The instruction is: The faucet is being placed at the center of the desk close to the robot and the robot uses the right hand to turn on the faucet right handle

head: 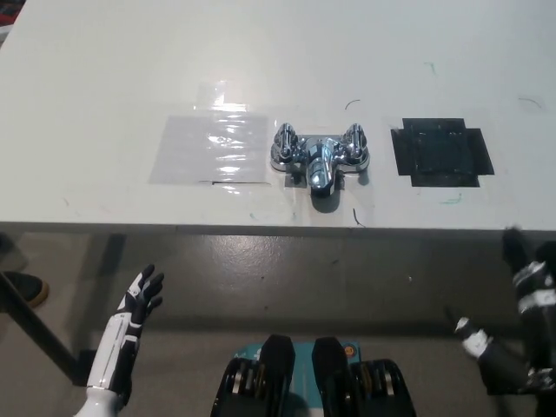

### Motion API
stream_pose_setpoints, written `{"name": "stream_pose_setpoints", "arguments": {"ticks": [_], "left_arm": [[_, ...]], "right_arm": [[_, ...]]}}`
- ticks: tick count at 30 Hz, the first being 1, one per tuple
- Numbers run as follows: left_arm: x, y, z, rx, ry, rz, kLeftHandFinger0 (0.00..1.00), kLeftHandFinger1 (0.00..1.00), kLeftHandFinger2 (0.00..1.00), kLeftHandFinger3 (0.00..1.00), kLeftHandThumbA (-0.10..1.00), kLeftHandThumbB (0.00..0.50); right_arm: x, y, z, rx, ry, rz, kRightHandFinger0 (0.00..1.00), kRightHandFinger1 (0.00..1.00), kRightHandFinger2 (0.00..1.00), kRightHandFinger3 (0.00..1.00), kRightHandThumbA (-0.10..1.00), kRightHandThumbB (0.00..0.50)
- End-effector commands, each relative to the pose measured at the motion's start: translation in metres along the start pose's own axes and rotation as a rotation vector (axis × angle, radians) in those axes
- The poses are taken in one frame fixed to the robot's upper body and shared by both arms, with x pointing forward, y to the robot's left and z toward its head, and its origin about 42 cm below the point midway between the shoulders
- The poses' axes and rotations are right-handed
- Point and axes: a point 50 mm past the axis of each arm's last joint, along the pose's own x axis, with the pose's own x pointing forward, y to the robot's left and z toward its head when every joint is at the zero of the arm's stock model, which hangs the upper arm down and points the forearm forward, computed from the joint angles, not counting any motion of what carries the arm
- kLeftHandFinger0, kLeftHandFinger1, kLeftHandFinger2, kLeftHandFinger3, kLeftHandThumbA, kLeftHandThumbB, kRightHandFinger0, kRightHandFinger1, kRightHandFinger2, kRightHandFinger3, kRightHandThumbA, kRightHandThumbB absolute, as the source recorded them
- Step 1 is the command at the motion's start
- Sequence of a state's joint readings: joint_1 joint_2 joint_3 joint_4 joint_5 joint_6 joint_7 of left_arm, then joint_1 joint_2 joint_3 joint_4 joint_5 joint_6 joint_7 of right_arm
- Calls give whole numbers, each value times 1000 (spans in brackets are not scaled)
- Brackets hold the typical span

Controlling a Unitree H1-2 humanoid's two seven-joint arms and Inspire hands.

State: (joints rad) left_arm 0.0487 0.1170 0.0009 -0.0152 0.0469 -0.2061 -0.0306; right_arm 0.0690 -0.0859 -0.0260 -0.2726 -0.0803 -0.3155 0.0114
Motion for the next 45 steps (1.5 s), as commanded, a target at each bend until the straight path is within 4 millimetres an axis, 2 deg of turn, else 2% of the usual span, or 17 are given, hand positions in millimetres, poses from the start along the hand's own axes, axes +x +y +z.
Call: {"name": "stream_pose_setpoints", "arguments": {"ticks": [1,4,6,10,12,14,18,21,22,23,25,31,36,38,39,41,45], "left_arm": [[5,-1,19,7,-114,-9,1000,1000,1000,1000,1000,485],[7,-1,19,8,-115,-7,1000,1000,1000,1000,1000,471],[7,-1,18,-3,-106,-7,1000,1000,1000,1000,1000,485],[3,1,14,-3,-91,-6,1000,1000,1000,1000,1000,481],[3,2,11,9,-81,-2,1000,1000,1000,1000,1000,494],[4,3,11,5,-80,1,1000,1000,1000,1000,1000,495],[0,4,6,-1,-64,13,1000,1000,1000,1000,1000,497],[0,6,6,21,-71,16,1000,1000,1000,1000,1000,473],[-1,7,5,21,-71,17,1000,1000,1000,1000,1000,474],[-1,7,5,21,-69,16,1000,1000,1000,1000,1000,478],[-1,7,5,25,-56,19,1000,1000,1000,1000,1000,499],[-8,6,-2,31,-42,14,1000,1000,1000,1000,1000,500],[-10,9,-4,39,-25,22,1000,1000,1000,1000,1000,500],[-9,9,-4,39,-27,21,1000,1000,1000,1000,1000,500],[-10,8,-4,38,-29,22,1000,1000,1000,1000,1000,500],[-9,7,-5,39,-28,20,1000,1000,1000,1000,1000,500],[-10,7,-6,45,-25,16,1000,1000,1000,1000,1000,500]], "right_arm": [[37,-15,33,-136,-53,52,1000,1000,1000,1000,872,259],[70,-27,56,-234,-8,140,1000,1000,1000,1000,1000,310],[93,-35,68,-319,14,204,1000,1000,1000,1000,1000,330],[128,-41,83,-435,33,315,1000,1000,1000,1000,1000,302],[165,-43,91,-487,100,406,1000,1000,1000,1000,1000,344],[186,-43,94,-520,115,460,1000,1000,1000,1000,1000,354],[254,-31,94,-506,172,555,1000,1000,1000,1000,1000,363],[282,-22,98,-514,193,593,1000,1000,1000,1000,1000,348],[293,-16,101,-537,202,608,1000,1000,1000,1000,1000,376],[301,-11,104,-554,212,624,1000,1000,1000,1000,1000,381],[322,-2,109,-561,238,662,1000,1000,1000,1000,1000,354],[363,16,102,-589,349,720,1000,1000,1000,1000,1000,295],[390,32,102,-603,422,726,1000,1000,1000,1000,1000,312],[400,37,103,-609,445,725,1000,1000,1000,1000,1000,289],[409,43,104,-615,472,723,1000,1000,1000,1000,1000,294],[417,48,103,-636,503,703,1000,1000,1000,1000,1000,335],[433,62,104,-667,580,695,1000,1000,1000,1000,1000,325]]}}
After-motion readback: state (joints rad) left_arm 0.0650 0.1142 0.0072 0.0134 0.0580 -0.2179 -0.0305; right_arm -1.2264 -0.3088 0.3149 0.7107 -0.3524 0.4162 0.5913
